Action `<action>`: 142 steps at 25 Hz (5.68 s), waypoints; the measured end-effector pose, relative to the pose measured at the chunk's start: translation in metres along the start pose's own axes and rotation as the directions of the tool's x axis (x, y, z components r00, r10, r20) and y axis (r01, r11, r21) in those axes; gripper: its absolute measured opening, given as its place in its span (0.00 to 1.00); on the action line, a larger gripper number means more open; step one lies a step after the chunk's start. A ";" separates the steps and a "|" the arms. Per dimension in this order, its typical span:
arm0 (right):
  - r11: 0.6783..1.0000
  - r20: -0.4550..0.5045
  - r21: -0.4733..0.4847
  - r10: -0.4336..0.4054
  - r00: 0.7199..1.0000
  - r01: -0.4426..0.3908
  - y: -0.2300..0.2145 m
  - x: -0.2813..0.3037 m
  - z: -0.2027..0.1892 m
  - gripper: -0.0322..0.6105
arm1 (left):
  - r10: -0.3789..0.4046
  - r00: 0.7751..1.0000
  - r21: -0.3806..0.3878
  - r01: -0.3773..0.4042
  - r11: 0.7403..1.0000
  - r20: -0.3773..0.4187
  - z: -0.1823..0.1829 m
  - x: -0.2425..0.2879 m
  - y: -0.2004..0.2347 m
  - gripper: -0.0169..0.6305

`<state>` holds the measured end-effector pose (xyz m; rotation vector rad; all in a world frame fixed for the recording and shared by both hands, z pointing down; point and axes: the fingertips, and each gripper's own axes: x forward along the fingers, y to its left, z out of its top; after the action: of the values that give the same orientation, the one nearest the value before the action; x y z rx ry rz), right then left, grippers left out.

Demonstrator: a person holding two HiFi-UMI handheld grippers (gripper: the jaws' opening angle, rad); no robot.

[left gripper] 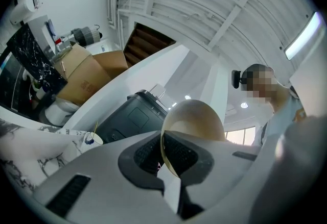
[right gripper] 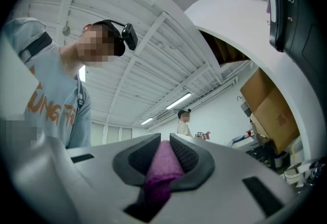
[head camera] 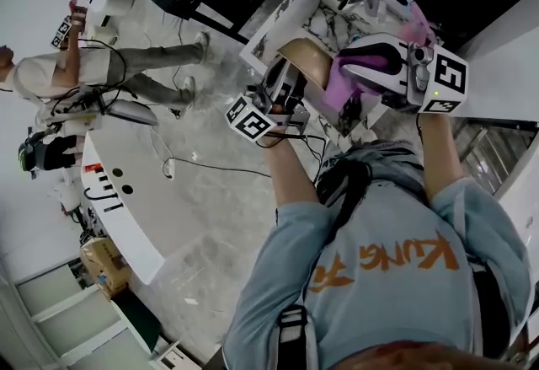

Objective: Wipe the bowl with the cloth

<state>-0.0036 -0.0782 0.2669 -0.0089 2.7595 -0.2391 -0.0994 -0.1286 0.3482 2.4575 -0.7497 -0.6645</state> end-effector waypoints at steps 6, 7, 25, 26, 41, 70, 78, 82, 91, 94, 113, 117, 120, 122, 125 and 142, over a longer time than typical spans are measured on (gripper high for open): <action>0.994 0.078 0.000 -0.105 0.991 0.105 -0.017 -0.010 0.016 0.16 | -0.100 0.995 -0.017 0.100 0.995 -0.030 -0.012 0.005 -0.017 0.07; 0.991 0.082 -0.002 -0.132 0.988 0.132 -0.021 -0.011 0.018 0.16 | -0.121 0.992 -0.020 0.121 0.992 -0.021 -0.012 0.005 -0.021 0.07; 0.905 -0.059 -0.091 -0.422 0.904 0.417 -0.062 -0.013 -0.011 0.16 | -0.180 0.981 0.004 0.181 0.984 -0.072 -0.022 0.024 -0.041 0.07; 0.902 -0.076 -0.096 -0.429 0.900 0.421 -0.064 -0.012 -0.014 0.16 | -0.169 0.984 0.008 0.170 0.985 -0.062 -0.020 0.024 -0.039 0.07; 0.904 -0.268 -0.136 -0.427 0.864 0.405 -0.065 -0.015 -0.065 0.15 | 0.044 0.999 0.075 -0.044 0.996 0.001 0.002 0.019 -0.006 0.07; 0.643 -0.244 -0.207 -0.764 0.597 0.738 -0.117 -0.075 -0.069 0.15 | 0.636 0.646 0.295 -0.565 0.771 -0.423 -0.050 -0.021 0.100 0.07; 0.544 -0.297 -0.229 -0.829 0.474 0.807 -0.124 -0.097 -0.091 0.15 | 0.583 0.531 0.333 -0.495 0.802 -0.615 -0.102 -0.006 0.133 0.07; 0.486 -0.307 -0.236 -0.859 0.409 0.842 -0.128 -0.108 -0.096 0.15 | 0.545 0.468 0.336 -0.458 0.823 -0.695 -0.123 0.007 0.152 0.07; 0.335 -0.315 -0.243 -0.915 0.253 0.910 -0.117 -0.145 -0.106 0.15 | 0.407 0.327 0.295 -0.341 0.893 -0.853 -0.209 0.025 0.171 0.07; 0.291 -0.315 -0.245 -0.926 0.208 0.925 -0.110 -0.155 -0.109 0.15 | 0.374 0.264 0.293 -0.300 0.908 -0.889 -0.237 0.024 0.178 0.07; 0.204 -0.334 -0.229 -0.935 0.120 0.952 -0.091 -0.174 -0.128 0.15 | 0.381 0.116 0.352 -0.211 0.912 -0.917 -0.323 0.001 0.227 0.07; 0.208 -0.341 -0.233 -0.932 0.121 0.950 -0.090 -0.170 -0.130 0.15 | 0.382 0.116 0.355 -0.201 0.913 -0.917 -0.325 0.000 0.229 0.07; 0.216 -0.344 -0.241 -0.931 0.125 0.946 -0.090 -0.165 -0.130 0.15 | 0.378 0.109 0.355 -0.183 0.917 -0.919 -0.326 -0.001 0.230 0.07; 0.220 -0.345 -0.245 -0.930 0.127 0.944 -0.089 -0.162 -0.130 0.15 | 0.360 0.112 0.339 -0.170 0.925 -0.926 -0.327 -0.002 0.228 0.07; 0.223 -0.343 -0.251 -0.930 0.129 0.942 -0.087 -0.157 -0.130 0.15 | 0.350 0.134 0.325 -0.176 0.929 -0.927 -0.321 -0.001 0.228 0.07; 0.209 -0.262 -0.289 -0.956 0.133 0.934 -0.090 -0.123 -0.115 0.15 | 0.454 0.588 0.321 -0.322 0.891 -0.670 -0.161 0.040 0.198 0.07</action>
<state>0.0670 -0.1434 0.4319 -2.0458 2.6106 -0.5191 -0.0528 -0.2503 0.5714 2.2651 -0.9644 0.5763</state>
